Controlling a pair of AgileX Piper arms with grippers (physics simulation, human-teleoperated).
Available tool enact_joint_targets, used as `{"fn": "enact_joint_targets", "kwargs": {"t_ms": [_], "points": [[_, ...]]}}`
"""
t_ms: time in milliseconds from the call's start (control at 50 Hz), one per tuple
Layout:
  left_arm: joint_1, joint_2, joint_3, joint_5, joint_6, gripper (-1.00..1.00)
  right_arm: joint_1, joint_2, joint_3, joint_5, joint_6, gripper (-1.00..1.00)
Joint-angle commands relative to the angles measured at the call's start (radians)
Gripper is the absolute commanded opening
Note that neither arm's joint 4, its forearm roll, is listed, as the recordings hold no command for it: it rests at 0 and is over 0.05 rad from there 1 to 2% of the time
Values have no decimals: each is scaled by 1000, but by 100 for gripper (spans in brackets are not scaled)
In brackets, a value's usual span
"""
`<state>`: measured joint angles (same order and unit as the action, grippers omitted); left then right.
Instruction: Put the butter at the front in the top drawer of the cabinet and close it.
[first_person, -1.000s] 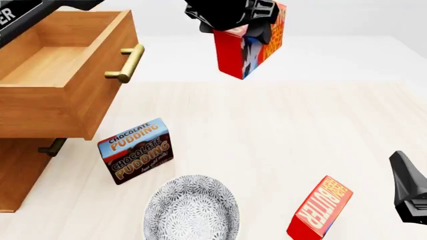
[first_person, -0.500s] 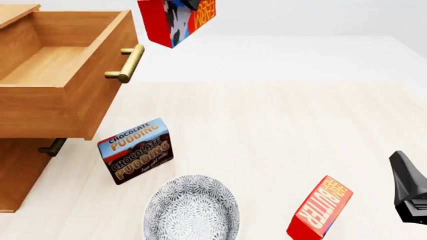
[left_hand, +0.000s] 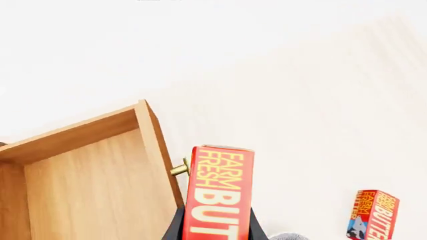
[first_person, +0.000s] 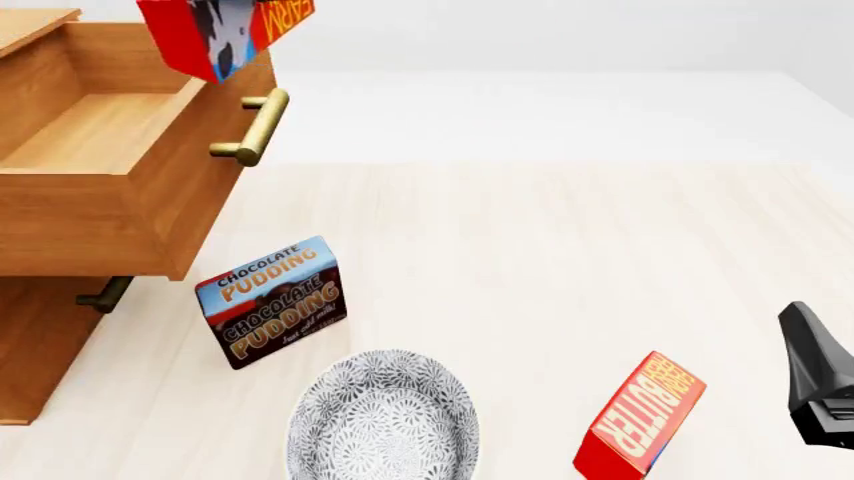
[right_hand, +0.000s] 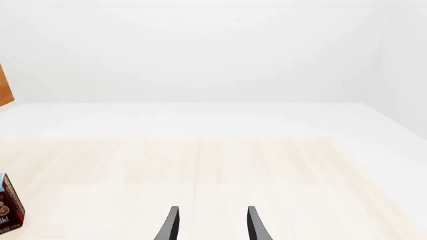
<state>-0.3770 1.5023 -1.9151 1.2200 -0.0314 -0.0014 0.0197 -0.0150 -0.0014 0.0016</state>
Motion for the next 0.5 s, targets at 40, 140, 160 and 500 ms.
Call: {"fn": "enact_joint_targets", "kwargs": {"t_ms": [40, 140, 160, 500], "points": [[90, -100, 61, 0, 37, -100, 0, -1, 1, -1, 0, 100], [106, -115, 80, 0, 31, -100, 0, -1, 1, -1, -1, 100], [115, -120, 85, 0, 34, -100, 0, -1, 1, -1, -1, 100], [197, -170, 139, 0, 10, -100, 0, -1, 1, -1, 0, 100]]}}
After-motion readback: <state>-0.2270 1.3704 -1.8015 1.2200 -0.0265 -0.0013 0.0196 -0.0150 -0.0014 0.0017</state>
